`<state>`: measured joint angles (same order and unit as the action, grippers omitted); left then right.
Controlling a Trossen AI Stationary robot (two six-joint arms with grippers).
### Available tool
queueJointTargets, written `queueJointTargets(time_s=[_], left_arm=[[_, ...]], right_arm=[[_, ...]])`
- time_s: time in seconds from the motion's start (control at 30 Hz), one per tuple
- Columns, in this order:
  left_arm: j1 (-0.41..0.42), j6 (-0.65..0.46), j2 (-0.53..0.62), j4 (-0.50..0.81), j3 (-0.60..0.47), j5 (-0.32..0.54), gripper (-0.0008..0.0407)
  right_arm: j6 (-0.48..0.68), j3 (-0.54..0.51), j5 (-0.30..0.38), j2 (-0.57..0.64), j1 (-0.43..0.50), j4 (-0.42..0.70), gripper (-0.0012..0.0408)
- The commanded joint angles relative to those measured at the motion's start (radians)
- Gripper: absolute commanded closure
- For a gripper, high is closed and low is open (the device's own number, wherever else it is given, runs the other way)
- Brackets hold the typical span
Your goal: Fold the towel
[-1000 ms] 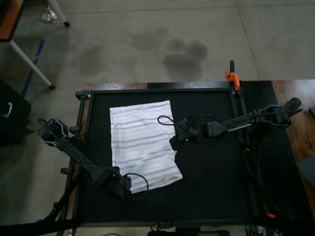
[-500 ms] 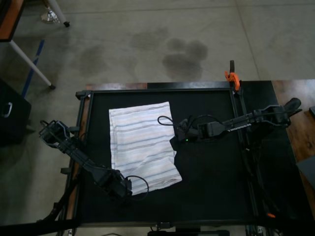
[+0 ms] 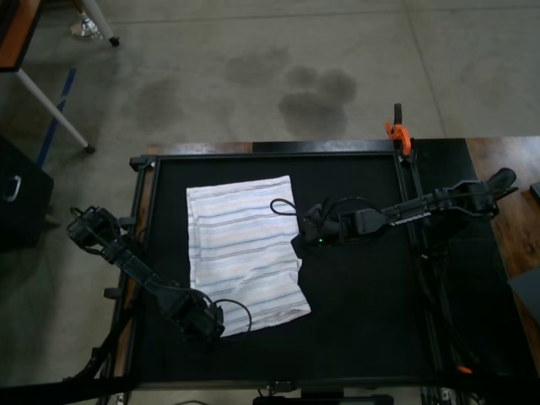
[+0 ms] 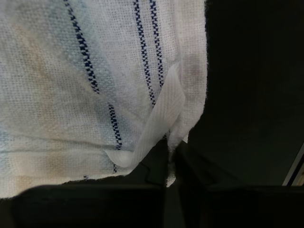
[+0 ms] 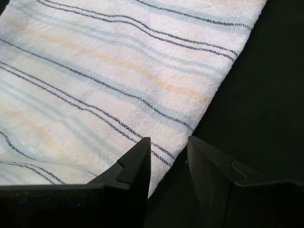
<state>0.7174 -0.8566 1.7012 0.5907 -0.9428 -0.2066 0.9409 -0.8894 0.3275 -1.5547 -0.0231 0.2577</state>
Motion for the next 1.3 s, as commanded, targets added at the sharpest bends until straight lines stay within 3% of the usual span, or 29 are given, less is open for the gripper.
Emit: queueJointTargets(time_s=[0.0, 0.23, 0.37, 0.7, 1.0, 1.2, 1.27], left_arm=[[0.0, 0.003, 0.002, -0.001, 0.003, 0.004, 0.0343], [0.0, -0.004, 0.002, -0.001, 0.003, 0.003, 0.0212], [0.0, -0.008, -0.009, -0.002, -0.006, -0.005, 0.0179], [0.0, 0.001, -0.104, -0.044, -0.031, 0.04, 0.0175], [-0.01, 0.012, -0.109, -0.042, -0.04, 0.068, 0.0175], [-0.036, 0.048, -0.109, -0.043, -0.068, 0.185, 0.0175], [-0.042, 0.061, -0.109, -0.043, -0.076, 0.224, 0.0175]], right_arm=[[0.001, -0.001, -0.001, 0.0, 0.0, -0.001, 0.0296], [0.04, -0.001, -0.092, 0.0, -0.039, -0.005, 0.0296], [0.116, 0.0, -0.093, -0.001, -0.101, -0.012, 0.0296], [0.395, 0.014, -0.111, -0.003, -0.33, -0.114, 0.0296], [0.579, 0.031, -0.057, -0.019, -0.409, -0.176, 0.0295], [0.612, 0.03, -0.057, -0.175, -0.43, -0.449, 0.0269], [0.621, 0.024, -0.056, -0.23, -0.434, -0.492, 0.0261]])
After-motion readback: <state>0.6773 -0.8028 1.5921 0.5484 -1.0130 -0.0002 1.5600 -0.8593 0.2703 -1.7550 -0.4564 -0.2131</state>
